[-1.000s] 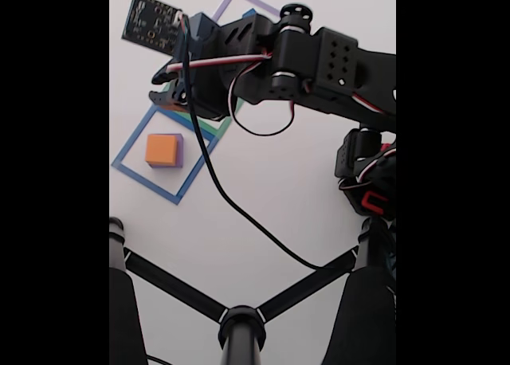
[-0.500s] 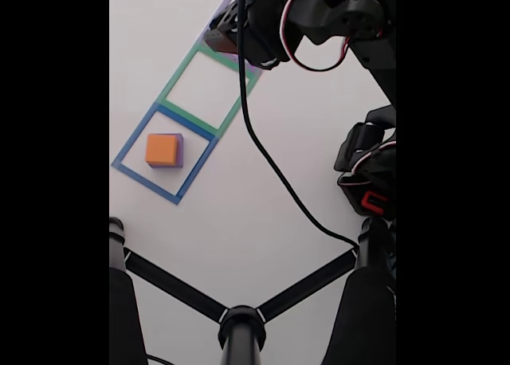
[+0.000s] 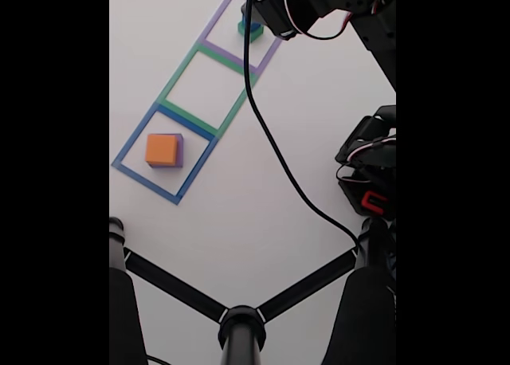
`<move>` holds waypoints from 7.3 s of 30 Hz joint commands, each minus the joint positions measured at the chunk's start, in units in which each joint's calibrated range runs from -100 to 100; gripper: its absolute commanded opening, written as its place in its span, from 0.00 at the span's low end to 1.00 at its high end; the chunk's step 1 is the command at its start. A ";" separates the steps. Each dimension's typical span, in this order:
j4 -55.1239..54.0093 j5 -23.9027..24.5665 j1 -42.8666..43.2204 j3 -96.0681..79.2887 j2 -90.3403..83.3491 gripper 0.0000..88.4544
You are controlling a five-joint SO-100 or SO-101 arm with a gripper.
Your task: Tower of hanoi
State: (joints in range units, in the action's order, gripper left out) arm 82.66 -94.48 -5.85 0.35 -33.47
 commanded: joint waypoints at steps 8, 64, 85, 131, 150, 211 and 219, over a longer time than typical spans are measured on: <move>-25.97 -5.52 -9.59 -38.47 -22.54 0.21; -131.11 -5.52 -17.59 -72.72 33.79 0.42; -135.80 -5.52 -14.70 -69.63 41.41 0.41; -122.12 -5.52 -10.96 -70.63 28.67 0.02; -25.16 -5.52 1.47 -30.56 -11.88 0.01; -107.07 -5.52 7.57 -84.36 5.99 0.02; -123.26 -5.52 5.74 -83.99 21.78 0.03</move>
State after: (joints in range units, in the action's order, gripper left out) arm -34.91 -99.61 0.86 -84.77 -15.75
